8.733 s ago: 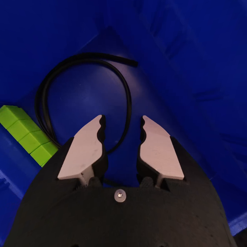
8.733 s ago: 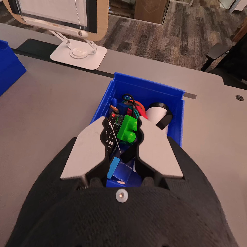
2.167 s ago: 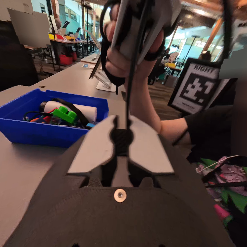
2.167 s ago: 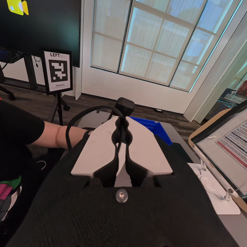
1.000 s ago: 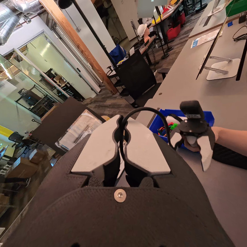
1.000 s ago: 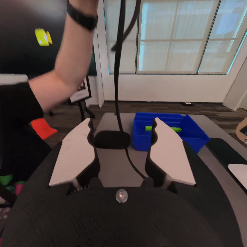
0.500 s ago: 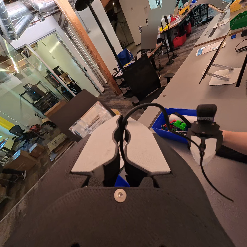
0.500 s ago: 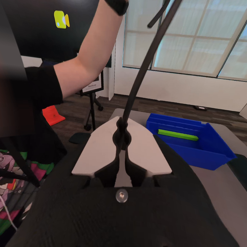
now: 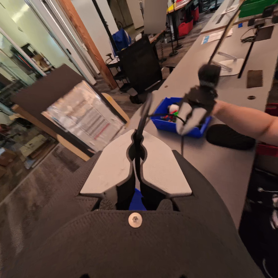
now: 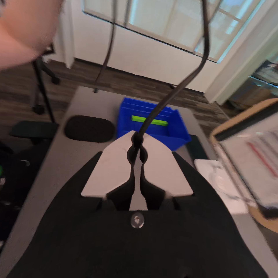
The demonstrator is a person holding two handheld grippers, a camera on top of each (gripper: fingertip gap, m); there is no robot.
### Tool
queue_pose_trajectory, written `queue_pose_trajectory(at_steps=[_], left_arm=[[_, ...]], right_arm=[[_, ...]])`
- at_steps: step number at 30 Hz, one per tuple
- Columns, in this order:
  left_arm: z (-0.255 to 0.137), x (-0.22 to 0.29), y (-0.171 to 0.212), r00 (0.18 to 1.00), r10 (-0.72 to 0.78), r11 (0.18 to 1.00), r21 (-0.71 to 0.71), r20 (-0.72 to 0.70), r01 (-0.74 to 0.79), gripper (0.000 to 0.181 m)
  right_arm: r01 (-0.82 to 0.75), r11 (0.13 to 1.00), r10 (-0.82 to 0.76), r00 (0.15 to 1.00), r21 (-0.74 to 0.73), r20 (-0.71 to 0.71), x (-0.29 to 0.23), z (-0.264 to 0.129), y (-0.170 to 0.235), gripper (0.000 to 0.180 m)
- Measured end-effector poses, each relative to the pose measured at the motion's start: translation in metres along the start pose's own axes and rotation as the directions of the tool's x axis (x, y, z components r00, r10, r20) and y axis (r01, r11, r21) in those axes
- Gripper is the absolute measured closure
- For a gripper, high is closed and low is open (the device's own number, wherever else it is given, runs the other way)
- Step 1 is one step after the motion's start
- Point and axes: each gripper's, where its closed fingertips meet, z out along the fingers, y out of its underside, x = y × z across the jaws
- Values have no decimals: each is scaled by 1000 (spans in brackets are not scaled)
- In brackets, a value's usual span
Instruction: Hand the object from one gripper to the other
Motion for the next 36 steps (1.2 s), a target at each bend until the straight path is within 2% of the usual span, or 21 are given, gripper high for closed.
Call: queue_pose_trajectory(at_steps=[5,10,11,13,14,15,18,22,24,26,28,31,33,34,35,36], left_arm=[[40,75,84,985,-67,992,95,-159,83,181],[88,141,126,905,-190,950,162,-380,267,181],[97,150,131,885,-201,945,153,-419,288,174],[117,162,143,871,-200,952,121,-449,280,130],[123,165,146,872,-188,957,114,-452,266,117],[128,165,148,877,-177,961,114,-447,252,108],[128,150,146,894,-164,964,124,-416,234,99],[115,100,114,954,-130,962,198,-269,187,106],[109,74,88,977,-101,965,221,-190,143,108],[107,60,57,978,-106,961,235,-177,147,109],[112,50,26,974,-137,952,247,-180,180,109],[140,32,4,984,-157,965,200,-83,171,108],[165,44,0,963,-212,961,144,-164,236,104],[175,53,0,947,-230,958,116,-224,261,107],[181,61,0,939,-214,964,97,-268,247,137],[185,62,0,945,-184,972,91,-271,216,175]], right_arm=[[50,991,-73,979,-121,-188,67,-38,-61,179],[84,948,-164,956,-308,-245,93,-61,-115,179],[95,931,-192,949,-352,-252,95,-65,-123,179],[105,895,-234,938,-434,-257,97,-73,-137,180],[106,881,-247,934,-461,-257,96,-76,-144,179],[108,869,-261,929,-483,-262,95,-78,-152,179],[125,825,-325,903,-551,-282,93,-86,-175,179],[150,778,-396,871,-610,-290,86,-91,-195,178],[169,764,-425,859,-623,-287,82,-92,-202,178],[166,764,-428,854,-624,-297,80,-92,-206,178],[163,764,-432,848,-625,-307,79,-93,-210,178],[157,764,-433,845,-626,-316,77,-94,-213,178],[158,768,-432,843,-621,-320,75,-95,-214,178],[158,767,-433,843,-621,-320,74,-97,-213,178],[155,767,-431,844,-623,-320,73,-99,-211,178],[150,764,-430,844,-628,-321,72,-103,-207,178]])
